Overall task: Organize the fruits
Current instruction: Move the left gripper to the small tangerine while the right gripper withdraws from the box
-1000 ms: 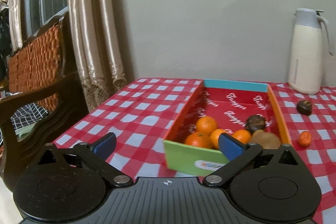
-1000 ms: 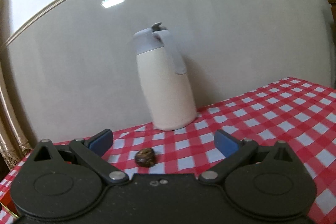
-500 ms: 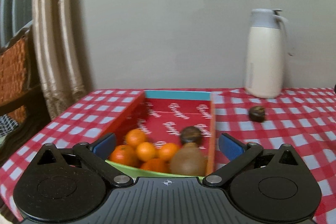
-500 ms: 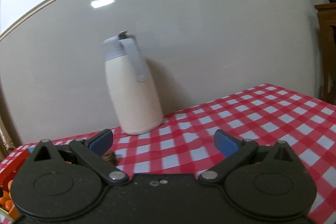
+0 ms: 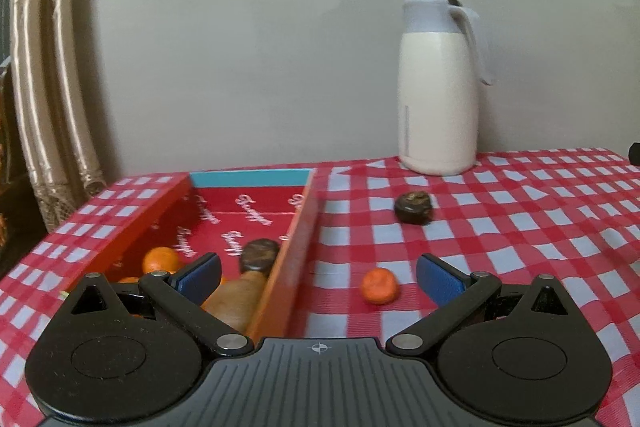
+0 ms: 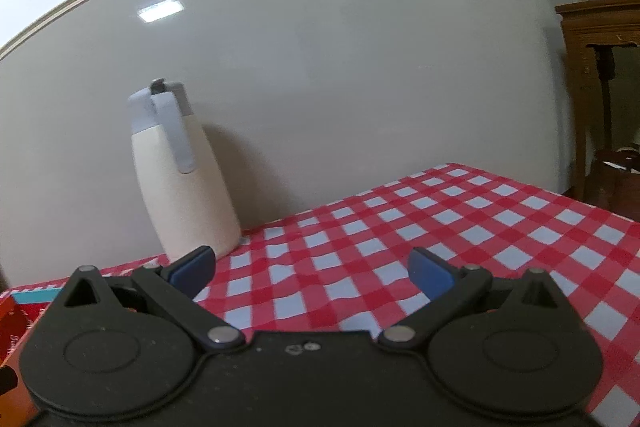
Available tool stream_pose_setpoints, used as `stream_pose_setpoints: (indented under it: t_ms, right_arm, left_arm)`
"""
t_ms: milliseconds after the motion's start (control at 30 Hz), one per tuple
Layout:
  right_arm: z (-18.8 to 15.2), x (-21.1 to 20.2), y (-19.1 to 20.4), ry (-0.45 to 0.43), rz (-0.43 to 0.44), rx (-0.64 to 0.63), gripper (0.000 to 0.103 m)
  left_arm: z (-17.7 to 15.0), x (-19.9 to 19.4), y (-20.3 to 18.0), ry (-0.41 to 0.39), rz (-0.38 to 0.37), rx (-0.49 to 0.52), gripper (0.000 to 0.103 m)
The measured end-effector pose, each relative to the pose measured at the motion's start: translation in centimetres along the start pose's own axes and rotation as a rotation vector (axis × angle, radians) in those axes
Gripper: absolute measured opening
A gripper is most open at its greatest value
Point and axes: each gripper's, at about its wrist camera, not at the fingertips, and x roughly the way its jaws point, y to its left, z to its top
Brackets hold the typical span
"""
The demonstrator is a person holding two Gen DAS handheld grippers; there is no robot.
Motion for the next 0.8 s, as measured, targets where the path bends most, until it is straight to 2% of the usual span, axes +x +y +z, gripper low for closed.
stream_pose_setpoints:
  t_ms: [233, 533, 600, 800]
  right_arm:
    - [0.1, 0.3, -1.4, -0.001, -0.032, -0.01, 0.103]
    - [0.0, 1.3, -2.6, 0.012, -0.077, -0.024, 0.103]
    - [-0.1, 1.6, -2.8, 0.02, -0.085, -0.026, 0.103]
    - [-0.1, 2.4, -2.7, 0.029, -0.084, -0.037, 0.103]
  left_arm:
    - [-0.6, 1.5, -2.3, 0.031, -0.04, 0.037, 0.102]
    - [-0.1, 4.4, -3.2, 0.073, -0.046, 0.019, 0.102]
    - [-0.2, 5.4, -3.5, 0.104, -0.045, 0.021, 0.088]
    - [-0.4, 6.5, -4.2, 0.122, -0.004, 0.044, 0.083]
